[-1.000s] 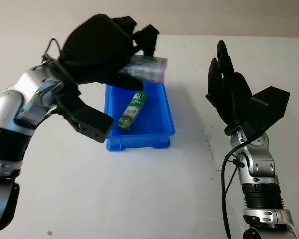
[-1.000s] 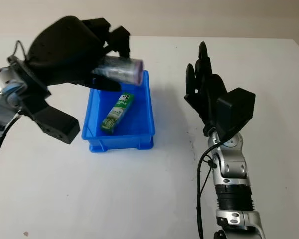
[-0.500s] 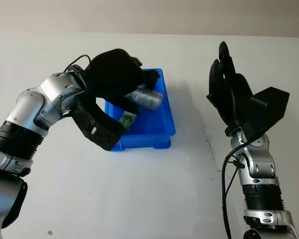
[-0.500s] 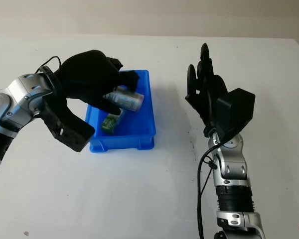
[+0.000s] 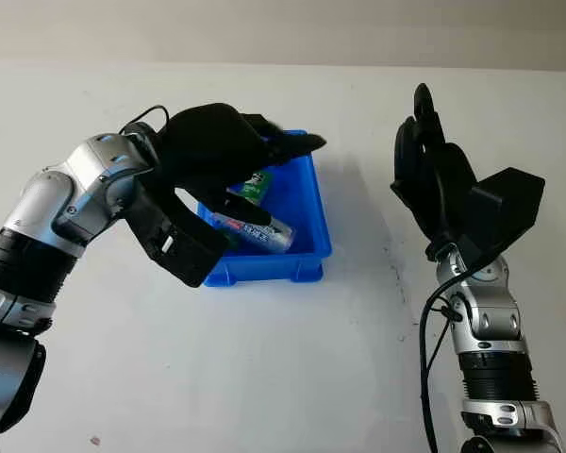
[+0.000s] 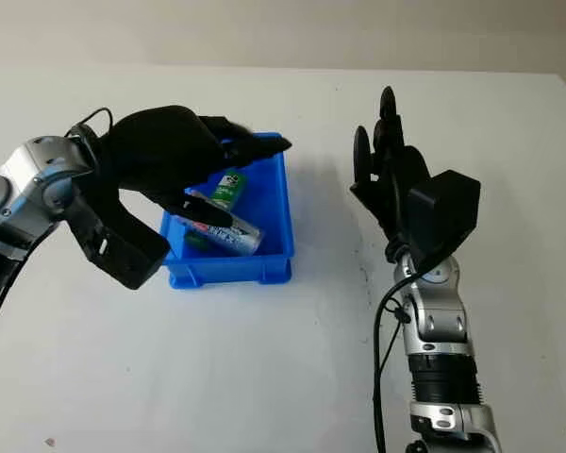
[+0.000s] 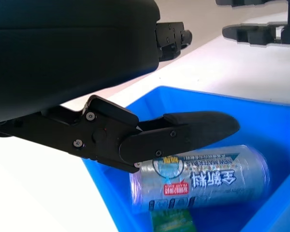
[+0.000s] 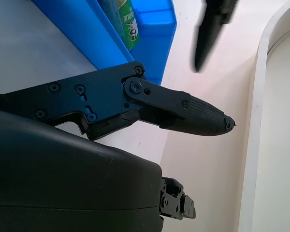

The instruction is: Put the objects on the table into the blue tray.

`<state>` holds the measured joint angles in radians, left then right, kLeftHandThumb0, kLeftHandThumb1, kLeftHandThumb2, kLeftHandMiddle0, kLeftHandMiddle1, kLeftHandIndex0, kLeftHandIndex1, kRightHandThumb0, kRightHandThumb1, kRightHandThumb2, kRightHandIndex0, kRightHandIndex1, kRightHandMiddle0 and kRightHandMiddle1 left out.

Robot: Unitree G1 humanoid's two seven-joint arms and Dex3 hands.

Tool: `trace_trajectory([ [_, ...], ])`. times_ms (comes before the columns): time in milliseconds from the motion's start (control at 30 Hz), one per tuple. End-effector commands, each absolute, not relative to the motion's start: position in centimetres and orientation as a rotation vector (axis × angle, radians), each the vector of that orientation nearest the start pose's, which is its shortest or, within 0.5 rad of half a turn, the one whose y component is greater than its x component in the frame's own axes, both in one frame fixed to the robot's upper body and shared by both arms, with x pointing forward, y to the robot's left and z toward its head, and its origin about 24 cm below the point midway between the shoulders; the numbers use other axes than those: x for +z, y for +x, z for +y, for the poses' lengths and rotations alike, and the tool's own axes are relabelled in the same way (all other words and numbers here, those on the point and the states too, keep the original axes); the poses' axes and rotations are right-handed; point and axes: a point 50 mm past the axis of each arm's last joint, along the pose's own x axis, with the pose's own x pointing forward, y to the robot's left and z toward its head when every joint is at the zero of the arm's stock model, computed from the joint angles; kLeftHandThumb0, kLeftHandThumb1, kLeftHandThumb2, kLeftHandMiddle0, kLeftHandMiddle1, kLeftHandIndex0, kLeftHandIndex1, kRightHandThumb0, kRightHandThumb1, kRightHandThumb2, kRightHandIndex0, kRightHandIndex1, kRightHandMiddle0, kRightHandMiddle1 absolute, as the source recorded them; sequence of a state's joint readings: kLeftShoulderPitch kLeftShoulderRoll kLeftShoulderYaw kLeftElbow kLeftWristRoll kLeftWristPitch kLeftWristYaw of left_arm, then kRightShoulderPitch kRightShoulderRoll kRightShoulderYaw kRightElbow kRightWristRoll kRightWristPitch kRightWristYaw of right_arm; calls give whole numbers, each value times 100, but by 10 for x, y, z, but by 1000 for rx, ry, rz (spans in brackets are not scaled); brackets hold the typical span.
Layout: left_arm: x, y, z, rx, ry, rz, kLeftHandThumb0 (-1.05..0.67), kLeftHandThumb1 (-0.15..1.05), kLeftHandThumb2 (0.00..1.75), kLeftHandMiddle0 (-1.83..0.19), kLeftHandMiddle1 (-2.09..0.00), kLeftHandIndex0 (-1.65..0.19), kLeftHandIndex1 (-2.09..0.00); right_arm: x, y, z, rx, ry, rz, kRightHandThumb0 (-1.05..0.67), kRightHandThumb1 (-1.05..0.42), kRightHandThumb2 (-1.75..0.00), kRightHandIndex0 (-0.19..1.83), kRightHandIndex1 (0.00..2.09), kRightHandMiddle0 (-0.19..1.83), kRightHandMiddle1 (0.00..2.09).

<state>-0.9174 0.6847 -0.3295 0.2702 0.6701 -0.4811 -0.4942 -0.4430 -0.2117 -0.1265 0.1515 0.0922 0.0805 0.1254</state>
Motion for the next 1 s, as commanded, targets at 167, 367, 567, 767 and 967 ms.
trace_trajectory([
  [167,264,339,156,-557,1177,-587,-91,105,70,19,0,19,0,137,331,-184,76,-73,-233,-70,-105,-69,-19,0,-19,0],
  [367,259,343,187,-401,618,-527,-88,105,72,18,-4,16,-4,139,333,-184,91,-72,-240,-70,-105,-70,-19,0,-19,0],
  [567,234,336,215,-208,195,-526,-82,105,75,19,0,19,0,140,335,-183,91,-72,-252,-70,-105,-72,-19,0,-19,0],
  [767,202,328,237,-35,55,-483,-80,105,78,19,0,19,0,142,336,-185,85,-74,-257,-70,-105,-74,-19,0,-19,0],
  [967,162,322,252,41,-12,-388,-81,105,75,19,0,19,0,145,341,-186,65,-67,-265,-71,-105,-74,-19,0,-19,0],
])
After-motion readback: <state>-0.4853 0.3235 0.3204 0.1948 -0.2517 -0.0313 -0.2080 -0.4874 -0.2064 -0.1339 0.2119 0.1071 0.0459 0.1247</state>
